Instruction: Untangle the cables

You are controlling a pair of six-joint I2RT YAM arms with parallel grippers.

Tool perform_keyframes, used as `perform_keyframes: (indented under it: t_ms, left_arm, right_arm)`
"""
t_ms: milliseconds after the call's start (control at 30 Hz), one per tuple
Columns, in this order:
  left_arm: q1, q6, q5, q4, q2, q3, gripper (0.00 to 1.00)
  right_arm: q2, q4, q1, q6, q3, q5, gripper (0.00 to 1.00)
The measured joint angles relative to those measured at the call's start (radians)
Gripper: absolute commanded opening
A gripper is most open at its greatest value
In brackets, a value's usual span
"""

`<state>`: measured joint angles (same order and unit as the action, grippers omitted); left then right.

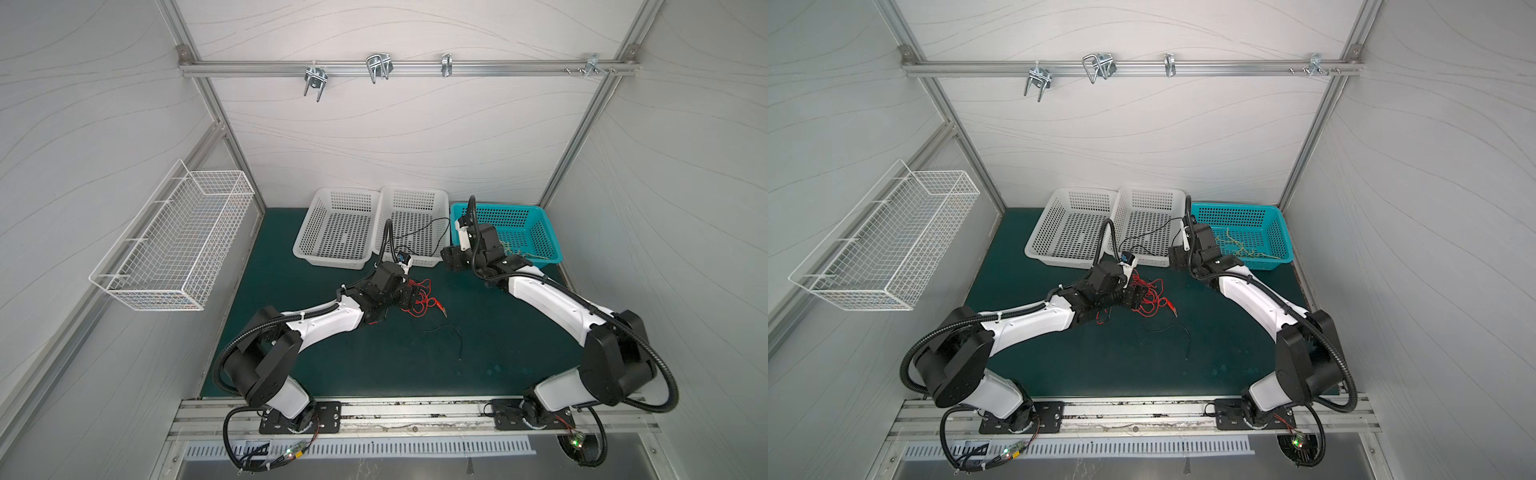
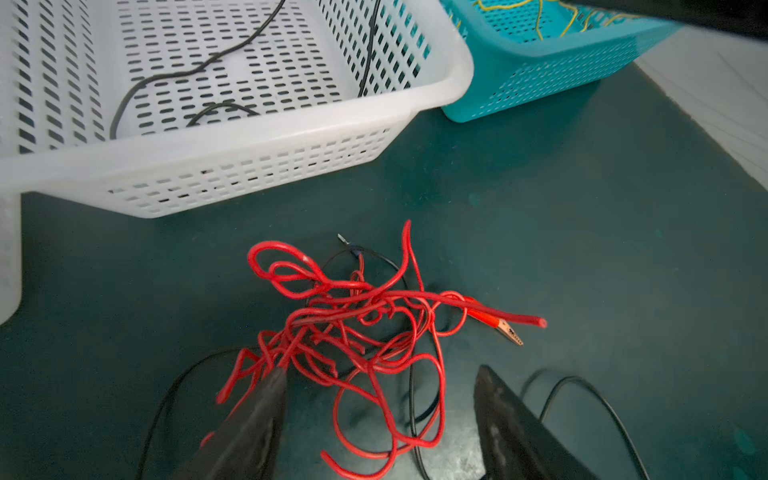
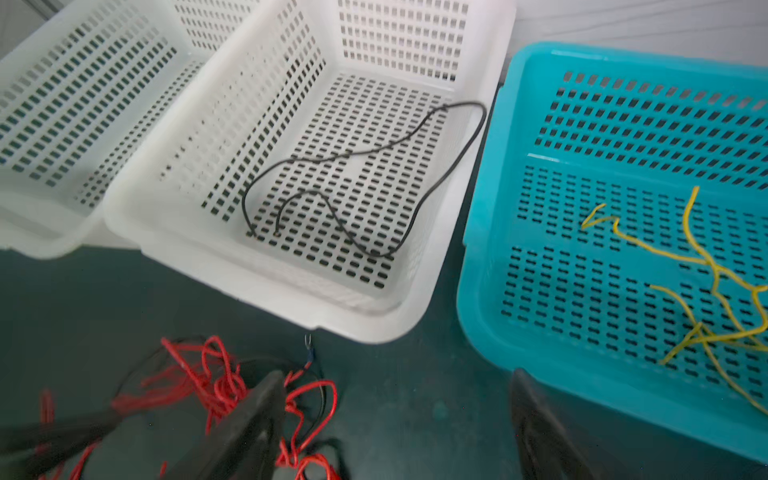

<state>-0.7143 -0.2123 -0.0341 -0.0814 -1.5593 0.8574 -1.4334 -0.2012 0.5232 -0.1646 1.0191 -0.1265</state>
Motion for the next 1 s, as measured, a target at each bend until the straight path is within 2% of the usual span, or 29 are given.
perform_keyframes:
  t_ms: [167,433,800,1000]
  left_arm:
    - [0.001,-0.001,-0.006,0.025,-0.063,0.032,0.7]
    - [0.001,-0.01,-0.05,0.03,-0.126,0.063,0.61]
    - [0.024,-0.056,-0.082,0.032,-0.159,0.074,0.56]
    - [0.037,-0.073,-0.082,0.032,-0.159,0.074,0.56]
  right_arm:
    - [0.085,-0.019,0.068,-0.003,-0.125,0.063,0.75]
    - [0.139,-0.02,0.208,-0.003,-0.219,0.127,0.74]
    - [0.139,-0.034,0.256,-0.027,-0.366,0.159,0.71]
    - [0.103,-0.009,0.268,-0.048,-0.396,0.163,0.64]
